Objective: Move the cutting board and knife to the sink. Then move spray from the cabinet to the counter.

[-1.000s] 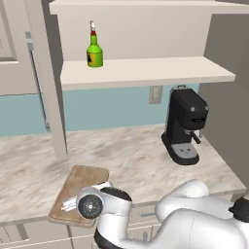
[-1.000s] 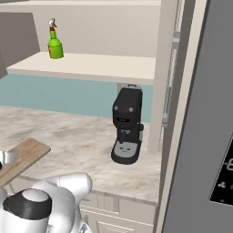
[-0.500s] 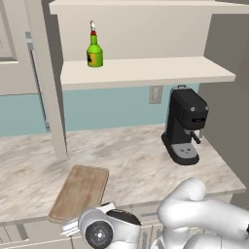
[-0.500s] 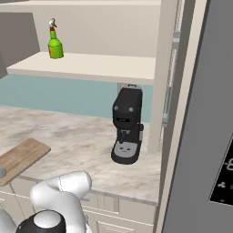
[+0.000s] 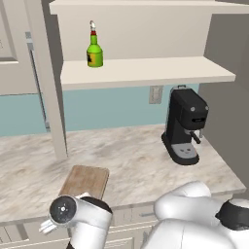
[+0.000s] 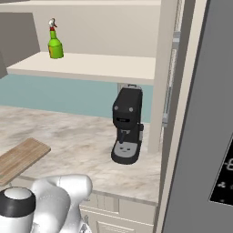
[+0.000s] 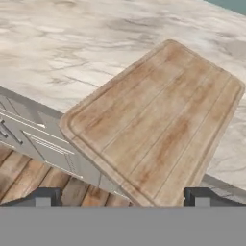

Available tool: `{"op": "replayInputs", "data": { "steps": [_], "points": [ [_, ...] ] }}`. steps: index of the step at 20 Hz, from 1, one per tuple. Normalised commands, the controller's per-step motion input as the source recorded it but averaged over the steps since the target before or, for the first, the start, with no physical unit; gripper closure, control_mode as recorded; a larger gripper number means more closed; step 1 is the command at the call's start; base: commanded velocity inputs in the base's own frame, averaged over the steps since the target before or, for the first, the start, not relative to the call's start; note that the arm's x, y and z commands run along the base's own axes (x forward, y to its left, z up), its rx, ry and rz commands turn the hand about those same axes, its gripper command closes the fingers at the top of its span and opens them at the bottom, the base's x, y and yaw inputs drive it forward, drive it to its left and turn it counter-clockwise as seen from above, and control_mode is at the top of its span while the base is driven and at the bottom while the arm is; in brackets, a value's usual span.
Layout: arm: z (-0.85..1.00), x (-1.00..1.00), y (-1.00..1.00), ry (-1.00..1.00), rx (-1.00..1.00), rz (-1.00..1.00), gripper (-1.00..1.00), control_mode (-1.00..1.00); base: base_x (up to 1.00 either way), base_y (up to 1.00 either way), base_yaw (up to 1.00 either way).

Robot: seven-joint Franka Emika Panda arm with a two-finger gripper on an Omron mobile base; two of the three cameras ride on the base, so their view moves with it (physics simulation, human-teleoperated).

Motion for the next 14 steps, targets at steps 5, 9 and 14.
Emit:
{"op": "replayInputs", "data": {
  "steps": [5, 9, 14],
  "points": [
    [-0.4, 0.0, 0.3, 0.07, -0.27, 0.0, -1.0, -1.0, 0.0, 0.0, 0.0],
    [-0.48, -0.04, 0.12, -0.11, -0.2, 0.0, -1.0, -1.0, 0.0, 0.0, 0.0],
    [-0.23, -0.13, 0.0, -0.17, -0.16, 0.0, -1.0, -1.0, 0.0, 0.0, 0.0]
  ]
}}
